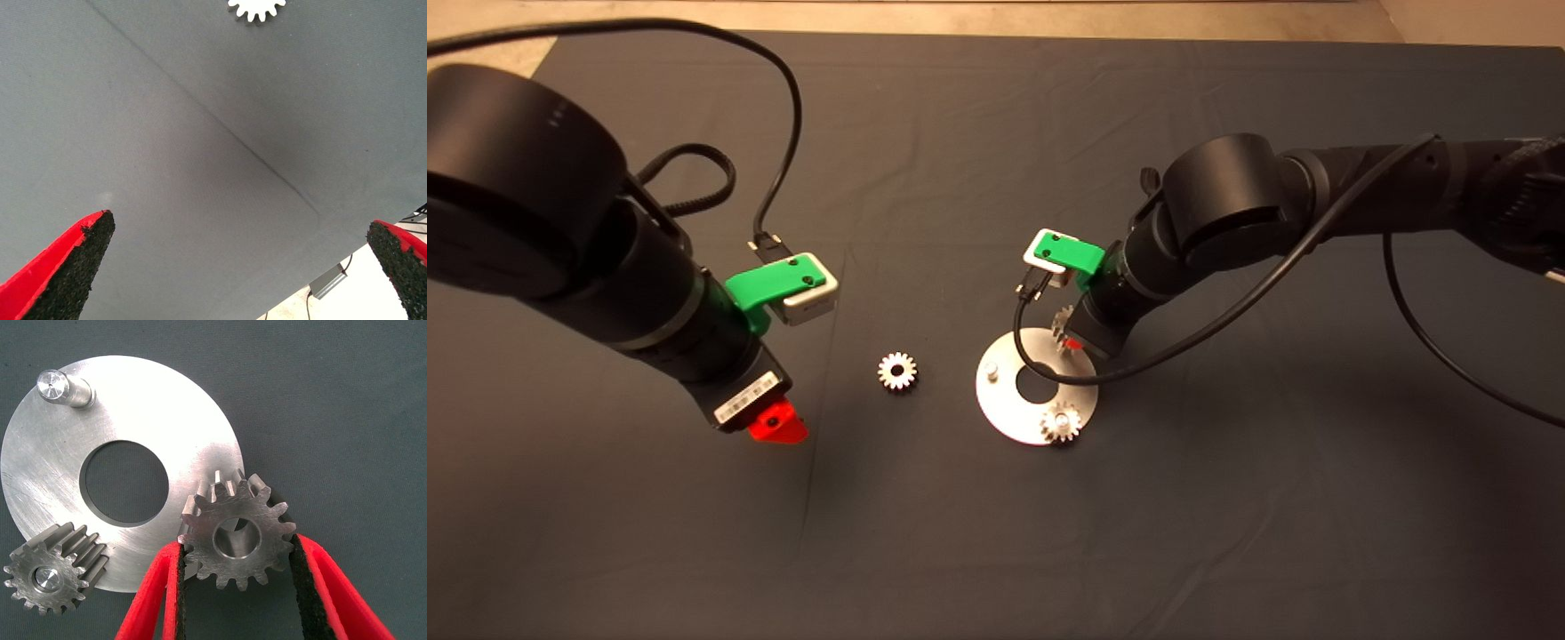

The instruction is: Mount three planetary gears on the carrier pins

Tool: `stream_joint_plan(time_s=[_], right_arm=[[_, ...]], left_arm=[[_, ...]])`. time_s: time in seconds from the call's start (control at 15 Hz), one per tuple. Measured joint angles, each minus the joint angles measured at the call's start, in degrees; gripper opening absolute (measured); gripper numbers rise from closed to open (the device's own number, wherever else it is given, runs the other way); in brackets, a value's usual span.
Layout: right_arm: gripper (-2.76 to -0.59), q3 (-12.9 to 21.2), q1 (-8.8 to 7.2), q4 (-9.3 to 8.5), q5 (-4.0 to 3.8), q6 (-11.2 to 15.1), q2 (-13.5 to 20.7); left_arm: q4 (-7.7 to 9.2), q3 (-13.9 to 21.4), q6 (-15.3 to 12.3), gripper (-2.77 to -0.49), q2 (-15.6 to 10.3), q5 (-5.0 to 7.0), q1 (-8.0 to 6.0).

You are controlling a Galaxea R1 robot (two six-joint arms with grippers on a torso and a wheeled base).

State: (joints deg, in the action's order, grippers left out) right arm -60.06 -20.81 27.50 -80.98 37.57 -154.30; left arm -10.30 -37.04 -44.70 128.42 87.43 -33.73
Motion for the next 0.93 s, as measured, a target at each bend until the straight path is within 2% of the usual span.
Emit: stream_joint_plan(time_s=[0.47,0.67,0.93], right_arm=[[-2.49,0.0,0.04,0.11,0.0,0.02,0.0],[-2.49,0.01,0.83,0.15,-0.09,0.07,0.0],[-2.49,0.04,0.98,0.15,-0.22,0.07,0.0]], left_arm=[[0.0,0.0,0.0,-0.49,0.0,0.0,0.02],[-0.02,0.0,0.0,-0.49,0.0,0.0,0.0],[0.0,0.0,0.0,-0.49,0.0,0.0,0.0]])
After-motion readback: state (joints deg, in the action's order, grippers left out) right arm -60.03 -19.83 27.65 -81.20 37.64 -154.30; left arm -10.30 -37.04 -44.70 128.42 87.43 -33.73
